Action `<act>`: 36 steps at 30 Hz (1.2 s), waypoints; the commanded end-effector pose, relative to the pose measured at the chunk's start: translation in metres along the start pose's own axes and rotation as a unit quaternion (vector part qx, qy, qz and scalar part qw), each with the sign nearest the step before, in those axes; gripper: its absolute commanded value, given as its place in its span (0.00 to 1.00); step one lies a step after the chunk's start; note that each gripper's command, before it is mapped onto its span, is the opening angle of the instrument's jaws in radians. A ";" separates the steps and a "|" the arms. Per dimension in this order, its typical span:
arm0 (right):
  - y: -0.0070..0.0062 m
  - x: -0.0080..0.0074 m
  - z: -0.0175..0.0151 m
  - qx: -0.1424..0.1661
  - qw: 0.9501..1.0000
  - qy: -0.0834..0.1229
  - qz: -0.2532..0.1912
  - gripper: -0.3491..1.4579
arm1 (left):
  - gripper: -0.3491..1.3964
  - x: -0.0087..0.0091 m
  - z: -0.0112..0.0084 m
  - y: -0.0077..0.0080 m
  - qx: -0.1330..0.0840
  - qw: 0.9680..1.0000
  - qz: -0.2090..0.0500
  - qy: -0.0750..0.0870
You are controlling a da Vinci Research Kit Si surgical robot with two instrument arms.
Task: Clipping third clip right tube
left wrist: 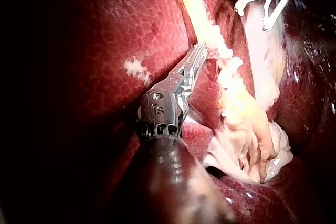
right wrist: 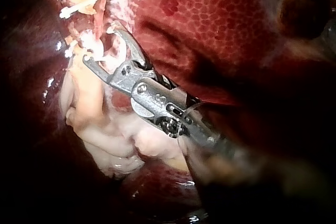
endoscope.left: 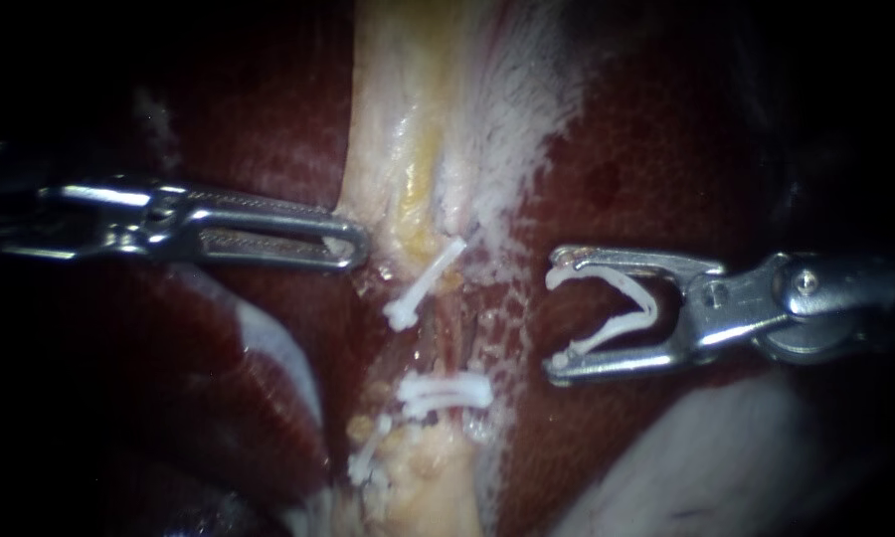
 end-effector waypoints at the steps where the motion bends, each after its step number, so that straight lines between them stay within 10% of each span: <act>1: 0.0000 0.0000 0.0000 0.000 1.000 0.000 0.000 0.52 | 0.00 0.0000 0.0000 0.0000 0.000 1.000 0.000 0.000; 22: -0.0003 -0.0028 0.0034 0.008 0.996 0.000 0.091 0.52 | 0.00 -0.0035 -0.0077 0.0017 -0.020 1.000 -0.014 -0.005; 36: 0.0004 -0.0036 0.0086 0.016 0.994 -0.002 0.109 0.52 | 0.00 -0.0060 -0.0094 -0.0025 -0.028 0.999 -0.006 -0.015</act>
